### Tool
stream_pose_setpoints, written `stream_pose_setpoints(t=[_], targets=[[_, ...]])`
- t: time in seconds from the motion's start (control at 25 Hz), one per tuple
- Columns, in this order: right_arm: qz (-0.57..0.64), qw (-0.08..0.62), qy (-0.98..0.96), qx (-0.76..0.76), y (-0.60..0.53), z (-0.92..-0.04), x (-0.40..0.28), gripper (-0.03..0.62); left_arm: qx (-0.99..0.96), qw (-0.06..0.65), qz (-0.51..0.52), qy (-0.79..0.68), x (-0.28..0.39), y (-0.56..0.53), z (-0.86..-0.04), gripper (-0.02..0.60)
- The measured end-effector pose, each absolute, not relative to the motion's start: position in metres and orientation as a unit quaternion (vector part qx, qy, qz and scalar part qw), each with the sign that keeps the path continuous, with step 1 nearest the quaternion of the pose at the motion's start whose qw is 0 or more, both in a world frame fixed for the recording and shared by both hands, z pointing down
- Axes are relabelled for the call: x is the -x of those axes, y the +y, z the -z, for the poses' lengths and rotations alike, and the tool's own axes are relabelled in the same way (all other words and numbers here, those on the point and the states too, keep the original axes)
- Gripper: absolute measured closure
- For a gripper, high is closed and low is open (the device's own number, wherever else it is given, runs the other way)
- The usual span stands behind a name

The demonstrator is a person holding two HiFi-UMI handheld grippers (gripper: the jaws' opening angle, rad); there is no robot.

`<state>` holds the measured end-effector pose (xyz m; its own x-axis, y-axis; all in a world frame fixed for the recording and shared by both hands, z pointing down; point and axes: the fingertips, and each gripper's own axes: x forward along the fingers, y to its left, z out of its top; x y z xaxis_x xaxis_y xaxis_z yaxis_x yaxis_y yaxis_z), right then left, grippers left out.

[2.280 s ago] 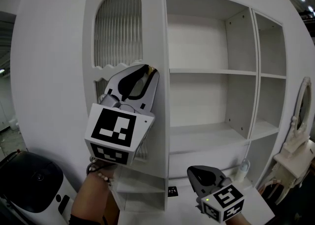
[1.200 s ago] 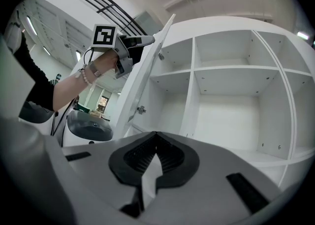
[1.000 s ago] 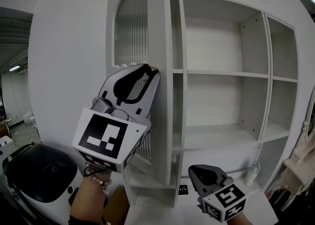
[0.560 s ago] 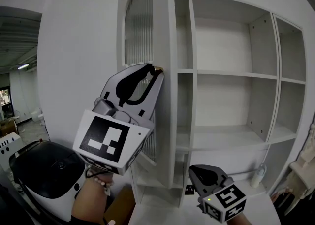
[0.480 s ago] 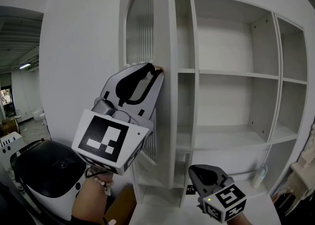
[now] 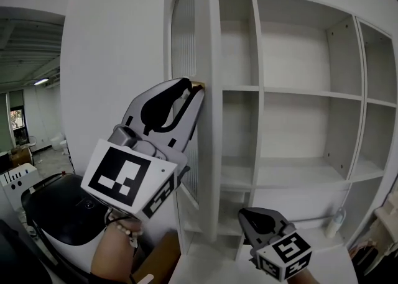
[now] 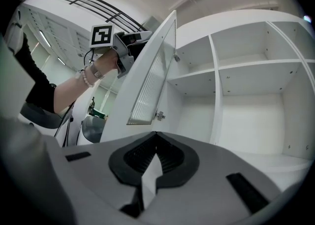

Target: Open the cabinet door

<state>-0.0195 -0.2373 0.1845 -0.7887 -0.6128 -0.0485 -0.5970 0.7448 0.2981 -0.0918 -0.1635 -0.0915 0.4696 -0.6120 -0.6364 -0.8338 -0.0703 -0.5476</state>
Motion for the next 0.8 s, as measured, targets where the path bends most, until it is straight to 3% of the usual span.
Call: stream_pose_setpoints(t=[0.8], targets=[[0.144,0.021,-0.955,-0.260,-0.222,-0.186,0.072,0.594,0.675,0.471,-0.114,0.557,0.139,-0.132,0.091,0.499]])
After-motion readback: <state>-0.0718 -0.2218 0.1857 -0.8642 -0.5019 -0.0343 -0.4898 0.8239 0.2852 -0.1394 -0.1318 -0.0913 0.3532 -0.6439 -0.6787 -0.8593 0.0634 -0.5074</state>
